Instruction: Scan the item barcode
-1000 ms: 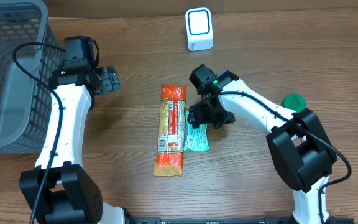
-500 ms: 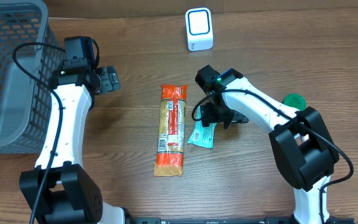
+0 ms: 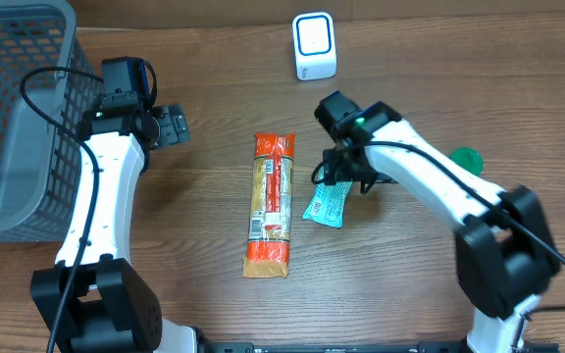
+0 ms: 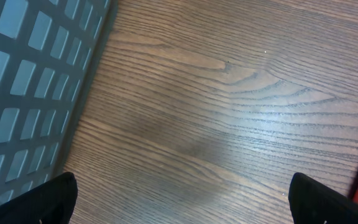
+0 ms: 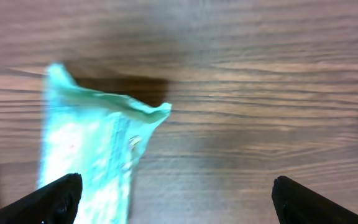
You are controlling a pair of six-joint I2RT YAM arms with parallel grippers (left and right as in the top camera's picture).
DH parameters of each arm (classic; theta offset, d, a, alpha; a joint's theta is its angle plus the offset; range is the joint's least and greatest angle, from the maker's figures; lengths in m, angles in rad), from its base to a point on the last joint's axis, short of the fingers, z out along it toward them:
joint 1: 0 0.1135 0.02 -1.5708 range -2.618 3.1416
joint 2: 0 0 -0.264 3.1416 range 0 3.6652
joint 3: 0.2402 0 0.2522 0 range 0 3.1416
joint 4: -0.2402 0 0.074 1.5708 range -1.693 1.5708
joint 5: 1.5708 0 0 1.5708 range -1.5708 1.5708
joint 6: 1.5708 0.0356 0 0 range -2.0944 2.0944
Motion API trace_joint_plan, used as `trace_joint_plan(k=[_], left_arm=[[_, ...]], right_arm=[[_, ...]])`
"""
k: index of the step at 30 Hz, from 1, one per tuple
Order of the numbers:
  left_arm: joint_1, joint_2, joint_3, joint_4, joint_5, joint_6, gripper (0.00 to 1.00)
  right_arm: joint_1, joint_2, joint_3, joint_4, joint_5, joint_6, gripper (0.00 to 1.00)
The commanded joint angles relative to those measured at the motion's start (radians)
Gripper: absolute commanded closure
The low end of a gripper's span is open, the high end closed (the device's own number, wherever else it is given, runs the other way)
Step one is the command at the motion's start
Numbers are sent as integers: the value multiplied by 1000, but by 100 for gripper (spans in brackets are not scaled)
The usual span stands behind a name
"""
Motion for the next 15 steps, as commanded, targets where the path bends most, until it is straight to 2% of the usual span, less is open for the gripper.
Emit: trace_joint_plan(k=[1,2,3,11,15], left_arm=[[-2,1,16,0,-6,-3,0],[-2,1,16,0,-6,-3,0],[-2,1,16,0,-6,-3,0],[-2,1,16,0,-6,-3,0],[-2,1,16,0,-6,-3,0]], right_arm=[[-10,-62,-4,6,-61,2,21],[-10,-58,-7,16,-96,-21,71],[-10,-56,-11,29,-136,-44,96],[-12,-34,-102,202,-572,-348,96],[-29,-34,-167,241,-636,-410,96]])
